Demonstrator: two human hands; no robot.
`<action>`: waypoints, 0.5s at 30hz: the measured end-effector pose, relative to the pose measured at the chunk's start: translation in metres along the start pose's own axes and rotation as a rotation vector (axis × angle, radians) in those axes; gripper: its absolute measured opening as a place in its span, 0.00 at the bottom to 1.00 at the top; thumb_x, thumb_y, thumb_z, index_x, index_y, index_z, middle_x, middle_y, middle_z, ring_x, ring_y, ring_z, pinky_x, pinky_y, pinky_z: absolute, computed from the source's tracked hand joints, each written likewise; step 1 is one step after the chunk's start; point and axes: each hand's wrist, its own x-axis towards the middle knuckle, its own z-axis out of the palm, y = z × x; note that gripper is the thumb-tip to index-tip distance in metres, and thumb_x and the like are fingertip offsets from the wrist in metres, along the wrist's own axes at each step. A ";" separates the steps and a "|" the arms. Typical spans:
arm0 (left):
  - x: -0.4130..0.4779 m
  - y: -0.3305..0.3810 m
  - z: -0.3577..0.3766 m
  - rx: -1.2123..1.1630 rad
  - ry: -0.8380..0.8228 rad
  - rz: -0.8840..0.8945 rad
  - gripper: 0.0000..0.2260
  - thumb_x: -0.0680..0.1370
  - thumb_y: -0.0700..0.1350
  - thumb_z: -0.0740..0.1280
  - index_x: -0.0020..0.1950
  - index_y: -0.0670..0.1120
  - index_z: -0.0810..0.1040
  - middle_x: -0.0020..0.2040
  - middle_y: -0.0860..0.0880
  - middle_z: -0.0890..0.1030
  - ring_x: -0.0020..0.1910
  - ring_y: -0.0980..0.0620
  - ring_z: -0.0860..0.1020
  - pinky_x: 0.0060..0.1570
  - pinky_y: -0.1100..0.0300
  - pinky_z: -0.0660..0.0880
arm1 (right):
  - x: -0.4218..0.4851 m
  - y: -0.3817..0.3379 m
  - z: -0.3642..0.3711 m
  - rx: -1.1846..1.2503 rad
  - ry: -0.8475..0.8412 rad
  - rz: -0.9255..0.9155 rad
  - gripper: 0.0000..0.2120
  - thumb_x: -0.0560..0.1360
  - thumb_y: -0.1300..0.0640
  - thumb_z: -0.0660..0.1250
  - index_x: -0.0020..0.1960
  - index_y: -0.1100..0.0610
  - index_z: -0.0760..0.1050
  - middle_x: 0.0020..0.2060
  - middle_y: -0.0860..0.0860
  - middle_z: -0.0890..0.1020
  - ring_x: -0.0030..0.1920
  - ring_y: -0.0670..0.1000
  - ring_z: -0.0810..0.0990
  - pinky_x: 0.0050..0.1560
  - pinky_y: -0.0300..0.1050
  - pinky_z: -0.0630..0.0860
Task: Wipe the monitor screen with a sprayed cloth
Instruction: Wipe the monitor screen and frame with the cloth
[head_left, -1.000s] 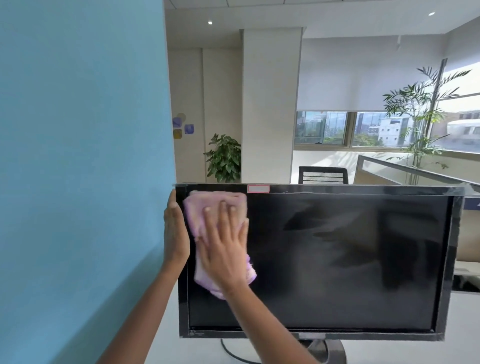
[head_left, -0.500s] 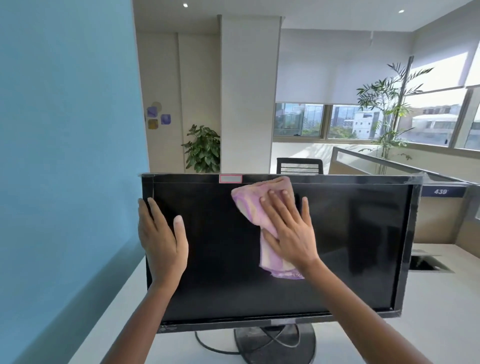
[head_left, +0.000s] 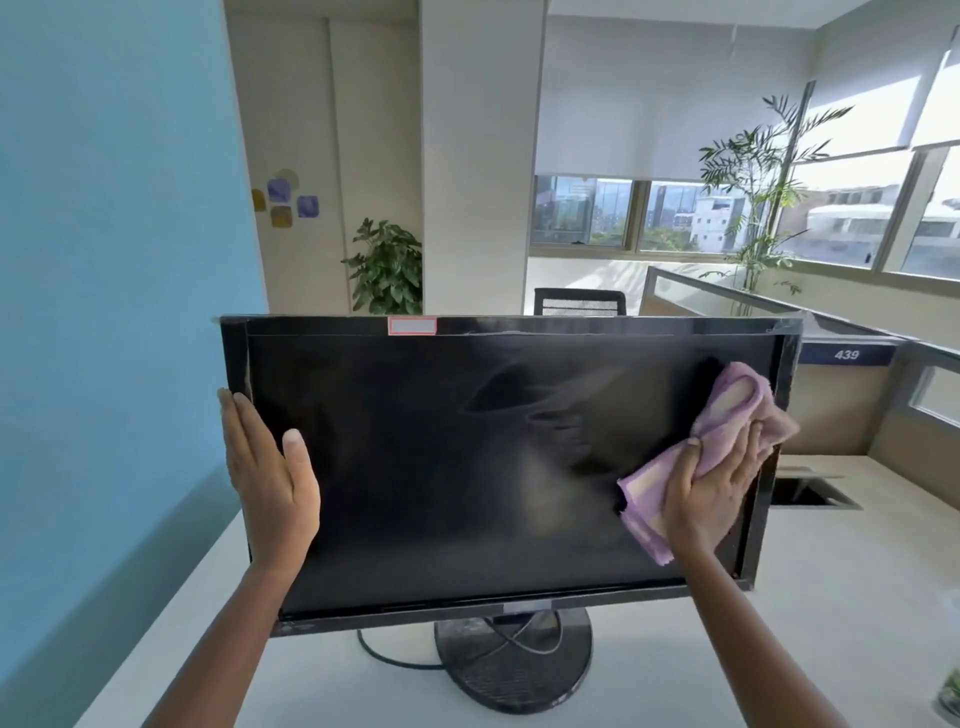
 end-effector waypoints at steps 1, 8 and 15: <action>-0.005 -0.004 -0.001 -0.025 -0.013 -0.010 0.27 0.78 0.52 0.44 0.75 0.41 0.46 0.77 0.44 0.47 0.74 0.57 0.46 0.72 0.62 0.44 | -0.013 -0.007 0.008 0.046 0.020 0.053 0.34 0.75 0.42 0.49 0.75 0.59 0.50 0.76 0.56 0.54 0.76 0.58 0.48 0.74 0.60 0.51; -0.041 -0.036 -0.007 -0.179 -0.092 -0.079 0.26 0.79 0.51 0.44 0.75 0.43 0.45 0.75 0.54 0.47 0.71 0.66 0.44 0.66 0.79 0.41 | -0.129 -0.079 0.061 0.101 -0.139 -0.116 0.31 0.76 0.50 0.52 0.74 0.65 0.52 0.74 0.58 0.54 0.75 0.60 0.47 0.75 0.48 0.42; -0.062 -0.058 -0.021 -0.305 -0.137 -0.160 0.32 0.75 0.62 0.44 0.74 0.47 0.53 0.73 0.53 0.57 0.72 0.59 0.56 0.69 0.67 0.54 | -0.246 -0.147 0.100 -0.220 -0.573 -0.659 0.33 0.68 0.49 0.61 0.71 0.60 0.61 0.69 0.55 0.71 0.67 0.63 0.69 0.62 0.64 0.68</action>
